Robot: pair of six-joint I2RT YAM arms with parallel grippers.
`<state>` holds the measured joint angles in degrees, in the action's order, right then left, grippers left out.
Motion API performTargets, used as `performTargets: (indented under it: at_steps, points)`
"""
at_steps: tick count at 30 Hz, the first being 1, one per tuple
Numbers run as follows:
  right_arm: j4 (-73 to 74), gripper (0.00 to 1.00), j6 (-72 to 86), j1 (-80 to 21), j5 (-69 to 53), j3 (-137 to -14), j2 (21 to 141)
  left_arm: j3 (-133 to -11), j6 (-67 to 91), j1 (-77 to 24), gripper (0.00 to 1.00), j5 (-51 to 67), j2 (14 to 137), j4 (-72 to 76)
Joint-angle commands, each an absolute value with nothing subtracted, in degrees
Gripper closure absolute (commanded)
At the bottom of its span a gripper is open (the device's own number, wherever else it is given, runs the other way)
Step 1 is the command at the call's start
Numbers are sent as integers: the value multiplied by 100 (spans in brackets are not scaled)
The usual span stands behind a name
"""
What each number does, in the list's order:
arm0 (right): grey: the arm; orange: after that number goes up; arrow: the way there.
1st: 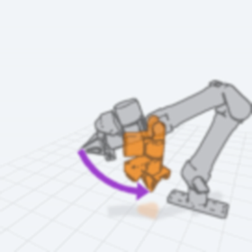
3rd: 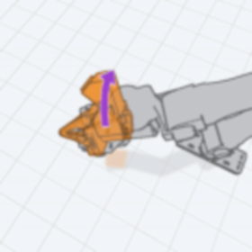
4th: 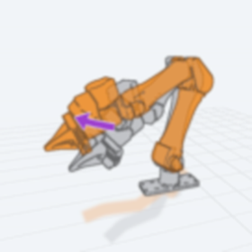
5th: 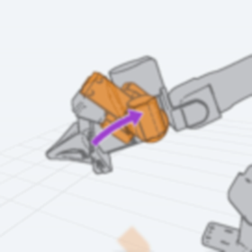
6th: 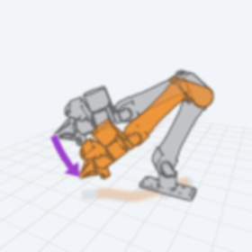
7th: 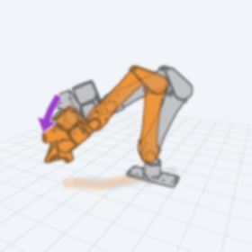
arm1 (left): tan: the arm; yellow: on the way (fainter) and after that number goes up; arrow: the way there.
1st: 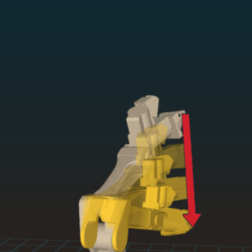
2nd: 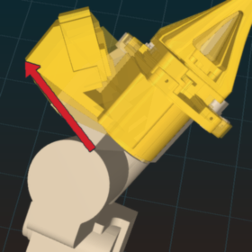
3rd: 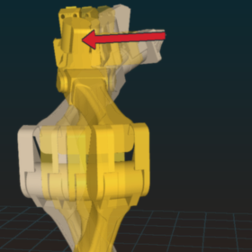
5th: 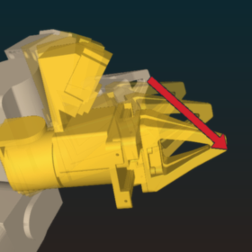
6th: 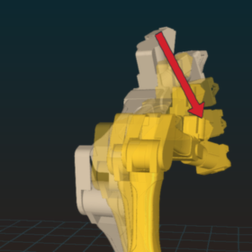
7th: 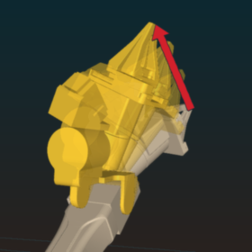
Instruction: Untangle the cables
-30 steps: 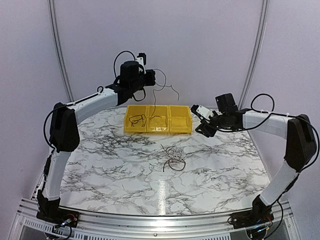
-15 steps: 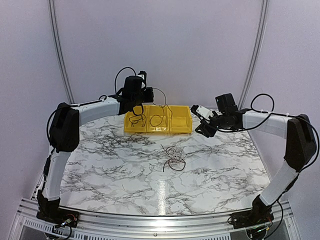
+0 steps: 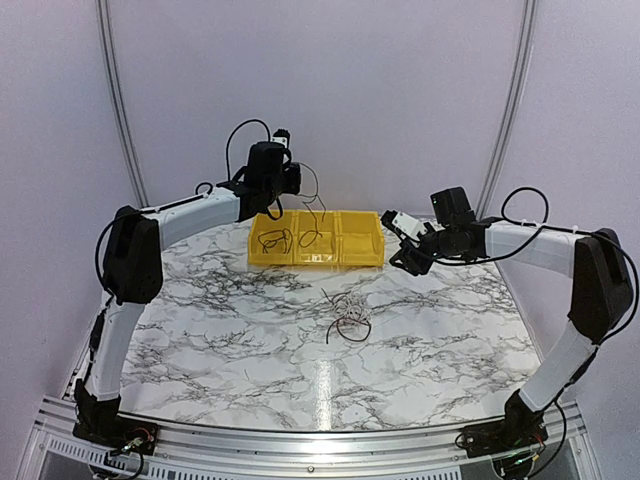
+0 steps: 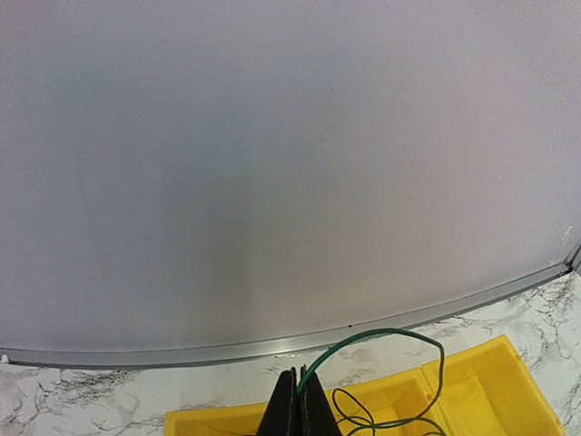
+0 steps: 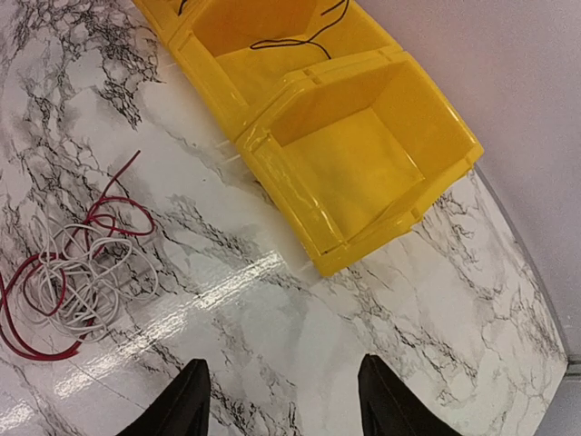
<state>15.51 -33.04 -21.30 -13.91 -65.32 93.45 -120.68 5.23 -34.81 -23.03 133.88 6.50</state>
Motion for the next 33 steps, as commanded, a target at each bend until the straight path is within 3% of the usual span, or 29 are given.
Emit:
performTargets:
  at_steps: [1, 19, 33]
  points:
    - [1637, 44, -3341, -2081, -1450, -6660, 9369, -12178, 94, -3533, 100, -2256, 13754, 520]
    - [1705, 44, -3357, -2081, -1507, -6697, 9439, -12044, -126, -3911, 100, -1964, 14179, 412]
    - [1767, 44, -3323, -2085, -1600, -6741, 9501, -12613, -837, -3867, 100, -2215, 12250, 331]
